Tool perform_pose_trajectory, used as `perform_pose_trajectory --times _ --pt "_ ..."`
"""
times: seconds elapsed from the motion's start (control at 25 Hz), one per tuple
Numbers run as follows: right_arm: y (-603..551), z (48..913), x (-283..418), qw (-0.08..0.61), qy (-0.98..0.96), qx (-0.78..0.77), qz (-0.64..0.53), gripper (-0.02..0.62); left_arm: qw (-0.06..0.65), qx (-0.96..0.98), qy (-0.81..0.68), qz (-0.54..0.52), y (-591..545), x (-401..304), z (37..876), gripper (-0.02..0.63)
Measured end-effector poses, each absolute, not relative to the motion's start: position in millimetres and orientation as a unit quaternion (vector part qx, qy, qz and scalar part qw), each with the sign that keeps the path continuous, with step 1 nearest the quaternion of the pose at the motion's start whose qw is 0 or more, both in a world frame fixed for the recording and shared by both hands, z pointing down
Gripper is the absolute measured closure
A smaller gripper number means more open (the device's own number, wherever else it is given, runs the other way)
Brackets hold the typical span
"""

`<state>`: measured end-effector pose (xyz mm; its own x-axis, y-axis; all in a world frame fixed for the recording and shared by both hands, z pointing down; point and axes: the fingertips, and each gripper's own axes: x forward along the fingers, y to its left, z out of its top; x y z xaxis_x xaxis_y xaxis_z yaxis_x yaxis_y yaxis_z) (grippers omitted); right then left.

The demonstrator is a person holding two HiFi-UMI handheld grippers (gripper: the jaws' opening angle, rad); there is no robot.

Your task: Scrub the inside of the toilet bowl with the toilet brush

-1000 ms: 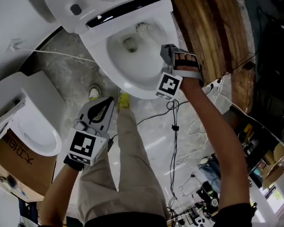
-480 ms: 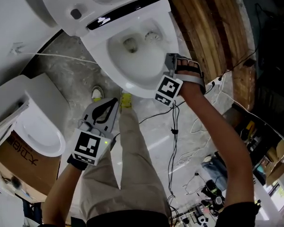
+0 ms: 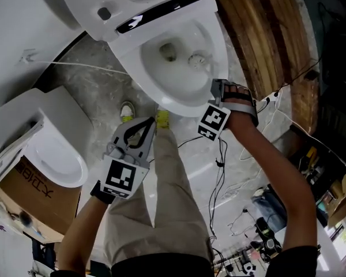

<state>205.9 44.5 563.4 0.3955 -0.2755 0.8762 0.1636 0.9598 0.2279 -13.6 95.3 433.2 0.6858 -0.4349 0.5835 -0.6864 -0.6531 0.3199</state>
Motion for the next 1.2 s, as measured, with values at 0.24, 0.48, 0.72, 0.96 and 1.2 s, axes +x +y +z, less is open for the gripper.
perform_pose_trajectory --times 0.24,0.48,0.72,0.96,1.2 --pt "84.4 564.6 196.1 0.838 -0.535 0.031 -0.100 0.425 0.275 0.874 -0.326 0.233 91.6 -19.1 437.2 0.588" --pt "112.3 569.2 181.7 0.809 -0.577 0.094 0.062 0.425 0.285 0.871 -0.331 0.224 86.0 -15.6 436.2 0.589" --pt "109.2 581.8 152.0 0.734 -0.599 0.207 0.243 0.425 0.289 0.872 -0.333 0.212 79.5 -8.6 431.8 0.589" --pt "109.9 591.7 123.8 0.653 -0.596 0.301 0.359 0.423 0.291 0.871 -0.334 0.212 79.6 -12.5 436.1 0.589" --pt "106.1 594.6 105.4 0.559 -0.556 0.384 0.481 0.423 0.295 0.864 -0.345 0.219 77.0 -25.0 449.4 0.589"
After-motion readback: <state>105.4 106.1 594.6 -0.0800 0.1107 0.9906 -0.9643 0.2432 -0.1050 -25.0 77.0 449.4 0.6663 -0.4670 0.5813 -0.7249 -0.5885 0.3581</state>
